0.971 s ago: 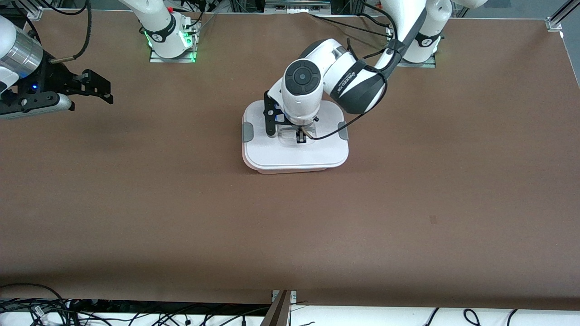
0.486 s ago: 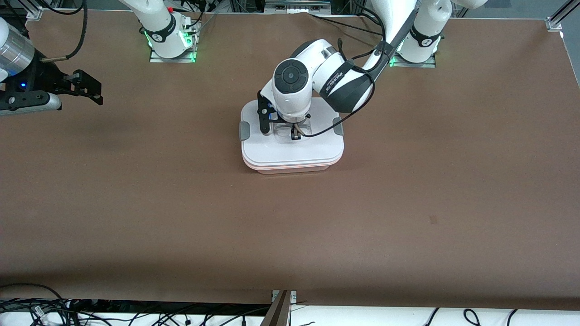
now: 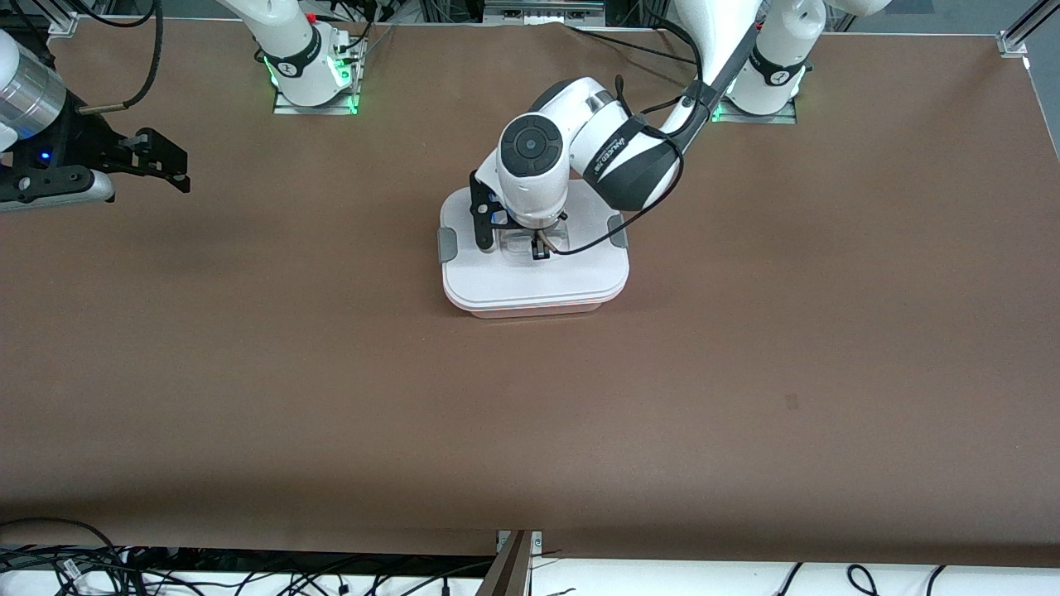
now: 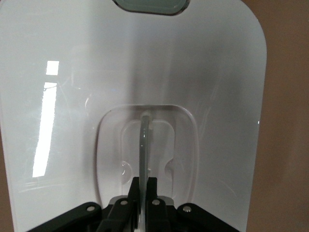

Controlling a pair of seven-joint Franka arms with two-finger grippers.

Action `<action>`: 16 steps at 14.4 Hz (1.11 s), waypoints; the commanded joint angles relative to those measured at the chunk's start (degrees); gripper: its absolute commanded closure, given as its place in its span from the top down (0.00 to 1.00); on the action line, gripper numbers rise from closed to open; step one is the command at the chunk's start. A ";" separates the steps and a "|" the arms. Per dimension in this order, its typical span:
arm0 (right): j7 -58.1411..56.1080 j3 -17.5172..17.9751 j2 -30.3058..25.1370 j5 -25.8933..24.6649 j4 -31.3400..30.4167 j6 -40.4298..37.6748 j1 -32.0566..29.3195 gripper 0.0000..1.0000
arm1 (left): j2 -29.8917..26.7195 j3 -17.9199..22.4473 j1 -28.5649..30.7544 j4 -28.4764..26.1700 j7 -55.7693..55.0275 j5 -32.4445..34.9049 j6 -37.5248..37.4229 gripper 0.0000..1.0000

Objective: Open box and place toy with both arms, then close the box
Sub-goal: 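Return the right arm to rest while the left gripper carries the lid over the box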

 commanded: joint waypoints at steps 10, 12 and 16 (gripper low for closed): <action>0.11 0.97 -0.14 -0.04 0.83 0.22 -0.59 1.00 | 3.55 1.00 -2.68 3.28 -1.32 4.35 2.56 0.00; 0.02 0.97 -0.14 -0.04 0.74 0.13 -0.59 1.00 | 3.55 0.91 -3.03 3.37 -1.32 5.24 2.56 0.00; 0.02 0.71 -0.06 -0.04 0.65 0.22 -0.59 1.00 | 3.47 0.91 -3.65 3.37 -1.23 8.03 2.56 0.00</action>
